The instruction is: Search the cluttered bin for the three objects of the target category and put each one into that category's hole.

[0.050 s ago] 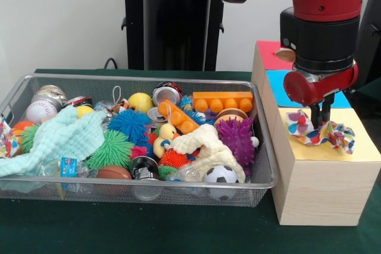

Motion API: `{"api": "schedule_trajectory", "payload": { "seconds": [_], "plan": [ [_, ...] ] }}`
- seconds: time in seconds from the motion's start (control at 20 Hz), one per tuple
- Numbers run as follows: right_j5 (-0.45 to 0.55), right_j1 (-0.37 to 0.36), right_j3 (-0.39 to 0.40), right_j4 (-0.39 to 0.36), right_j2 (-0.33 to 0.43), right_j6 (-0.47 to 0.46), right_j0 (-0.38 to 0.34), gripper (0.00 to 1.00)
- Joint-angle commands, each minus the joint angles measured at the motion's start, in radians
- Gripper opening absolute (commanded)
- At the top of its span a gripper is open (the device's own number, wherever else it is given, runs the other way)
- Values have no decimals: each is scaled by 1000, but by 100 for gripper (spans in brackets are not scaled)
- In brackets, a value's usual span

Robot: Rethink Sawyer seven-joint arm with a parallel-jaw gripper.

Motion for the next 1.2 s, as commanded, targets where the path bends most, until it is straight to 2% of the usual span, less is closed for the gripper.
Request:
{"api": "schedule_trajectory", "payload": {
  "seconds": [0.05,0.3,0.55,0.9,1.2],
  "plan": [
    [187,72,120,20,-42,59,-80,0],
    [154,43,145,17,-50,43,-80,0],
    [139,-12,210,29,-48,48,-82,0],
    [97,-29,267,42,-38,77,-88,0],
    [92,-19,267,63,-25,99,-81,0]
  ]
}}
